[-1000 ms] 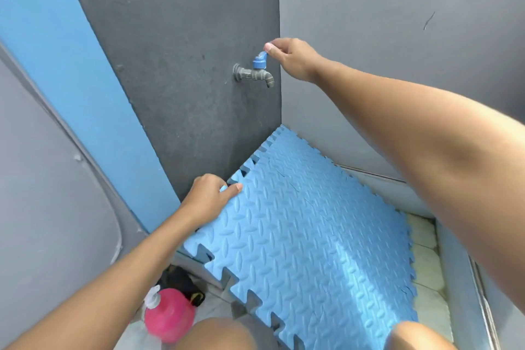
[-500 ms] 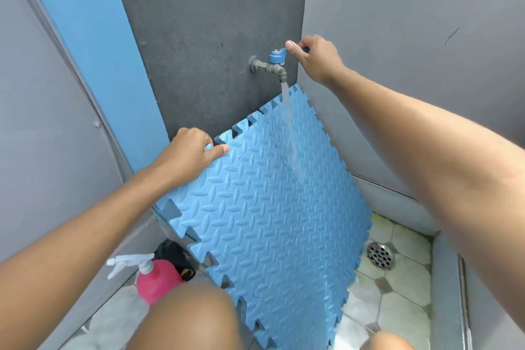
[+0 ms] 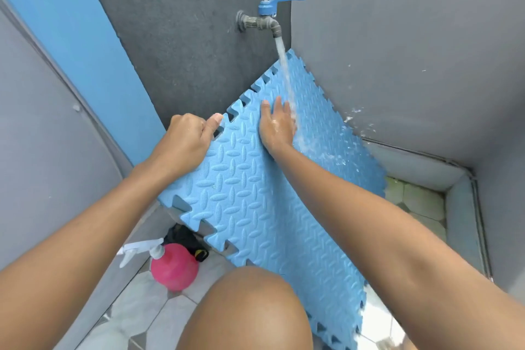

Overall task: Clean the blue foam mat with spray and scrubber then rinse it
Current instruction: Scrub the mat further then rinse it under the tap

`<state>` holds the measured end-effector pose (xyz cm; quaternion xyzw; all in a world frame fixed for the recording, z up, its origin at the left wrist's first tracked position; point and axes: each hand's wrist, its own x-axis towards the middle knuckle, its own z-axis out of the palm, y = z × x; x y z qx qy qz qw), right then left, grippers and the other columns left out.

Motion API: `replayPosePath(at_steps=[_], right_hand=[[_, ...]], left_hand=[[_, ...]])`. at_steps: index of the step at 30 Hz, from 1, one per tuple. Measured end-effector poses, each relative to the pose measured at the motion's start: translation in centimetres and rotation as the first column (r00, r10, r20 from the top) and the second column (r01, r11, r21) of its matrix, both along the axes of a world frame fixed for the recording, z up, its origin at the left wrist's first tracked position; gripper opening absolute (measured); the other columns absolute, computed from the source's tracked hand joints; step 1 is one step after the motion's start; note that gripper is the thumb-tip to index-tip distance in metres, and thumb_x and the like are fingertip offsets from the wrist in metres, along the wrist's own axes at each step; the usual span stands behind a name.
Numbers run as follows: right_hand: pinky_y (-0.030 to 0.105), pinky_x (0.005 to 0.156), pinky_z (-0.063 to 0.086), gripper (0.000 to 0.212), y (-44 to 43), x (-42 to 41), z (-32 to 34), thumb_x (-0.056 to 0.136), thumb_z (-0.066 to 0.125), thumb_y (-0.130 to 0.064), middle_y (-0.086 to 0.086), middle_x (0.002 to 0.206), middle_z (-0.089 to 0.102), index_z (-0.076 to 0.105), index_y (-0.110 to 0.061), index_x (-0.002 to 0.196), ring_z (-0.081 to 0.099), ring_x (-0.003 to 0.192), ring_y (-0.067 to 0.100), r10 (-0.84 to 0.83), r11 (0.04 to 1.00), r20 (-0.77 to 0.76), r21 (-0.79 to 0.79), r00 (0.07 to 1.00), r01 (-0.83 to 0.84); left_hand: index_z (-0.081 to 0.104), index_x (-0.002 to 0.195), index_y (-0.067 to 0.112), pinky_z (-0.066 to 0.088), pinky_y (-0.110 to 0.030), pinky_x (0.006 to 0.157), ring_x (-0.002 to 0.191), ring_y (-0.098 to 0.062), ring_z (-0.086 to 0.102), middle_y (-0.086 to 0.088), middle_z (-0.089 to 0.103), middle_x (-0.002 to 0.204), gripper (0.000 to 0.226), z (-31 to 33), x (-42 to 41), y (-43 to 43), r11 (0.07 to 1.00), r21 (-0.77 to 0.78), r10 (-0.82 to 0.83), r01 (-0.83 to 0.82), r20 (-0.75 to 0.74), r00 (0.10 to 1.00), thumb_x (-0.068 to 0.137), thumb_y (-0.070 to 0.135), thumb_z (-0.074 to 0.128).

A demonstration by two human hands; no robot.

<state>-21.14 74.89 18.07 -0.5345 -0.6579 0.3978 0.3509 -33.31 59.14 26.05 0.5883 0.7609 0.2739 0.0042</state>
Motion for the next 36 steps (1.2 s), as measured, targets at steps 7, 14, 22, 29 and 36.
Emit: replayPosePath(at_steps=[7, 14, 22, 29, 36], right_hand=[[0.041, 0.125, -0.002, 0.064, -14.2, 3.1, -4.1, 0.105, 0.037, -0.041, 0.0, 0.169, 0.004, 0.016, -0.017, 0.16, -0.005, 0.155, 0.015, 0.374, 0.786, 0.082, 0.501, 0.924, -0.362], [0.049, 0.124, -0.005, 0.067, -7.5, 13.1, -15.7, 0.099, 0.025, -0.065, -0.002, 0.169, 0.001, 0.01, -0.038, 0.159, -0.007, 0.154, 0.013, -0.07, 0.995, 0.145, -0.059, 0.987, 0.079], [0.051, 0.122, -0.011, 0.067, -6.4, 5.3, -7.3, 0.103, 0.024, -0.058, -0.001, 0.169, -0.003, 0.007, -0.027, 0.16, -0.011, 0.154, 0.018, 0.051, 0.999, 0.045, -0.001, 0.998, -0.051], [0.048, 0.121, -0.015, 0.071, -9.4, 0.2, -1.1, 0.102, 0.034, -0.053, -0.006, 0.168, -0.005, 0.006, -0.023, 0.161, -0.015, 0.153, 0.01, 0.39, 0.846, 0.135, 0.337, 0.911, -0.413], [0.044, 0.125, -0.001, 0.067, -3.5, 6.1, -7.4, 0.101, 0.032, -0.06, -0.009, 0.168, 0.007, 0.015, -0.031, 0.16, -0.002, 0.154, 0.007, 0.246, 0.923, 0.165, 0.261, 0.955, -0.283]], left_hand=[[0.072, 0.068, -0.007, 0.03, -0.029, 0.073, 0.074, -0.033, 0.055, -0.002, 0.055, 0.05, 0.068, 0.4, 1.0, 0.1, 1.0, -0.015, 0.017, -0.017, -0.035, 0.999, 0.11, 0.038, 0.043], [0.063, 0.065, -0.014, 0.036, -0.039, 0.066, 0.072, -0.031, 0.05, -0.014, 0.056, 0.051, 0.077, 0.4, 1.2, 0.0, 0.997, -0.047, 0.056, -0.054, 0.044, 0.997, 0.107, 0.048, 0.045], [0.054, 0.064, -0.011, 0.03, -0.037, 0.059, 0.062, -0.028, 0.04, -0.018, 0.044, 0.057, 0.069, 1.1, 1.5, 0.1, 0.976, -0.19, 0.118, -0.107, 0.047, 0.992, 0.107, 0.042, 0.047], [0.054, 0.063, 0.001, 0.032, -0.032, 0.05, 0.05, -0.024, 0.043, -0.009, 0.046, 0.054, 0.062, 2.2, 2.4, 1.6, 0.915, -0.344, 0.235, -0.212, 0.025, 0.972, 0.097, 0.053, 0.06], [0.07, 0.083, -0.014, 0.042, -0.036, 0.064, 0.068, -0.031, 0.05, -0.02, 0.055, 0.067, 0.063, -0.2, 1.5, 1.1, 0.958, -0.211, 0.204, -0.194, 0.022, 0.979, 0.094, 0.048, 0.069]])
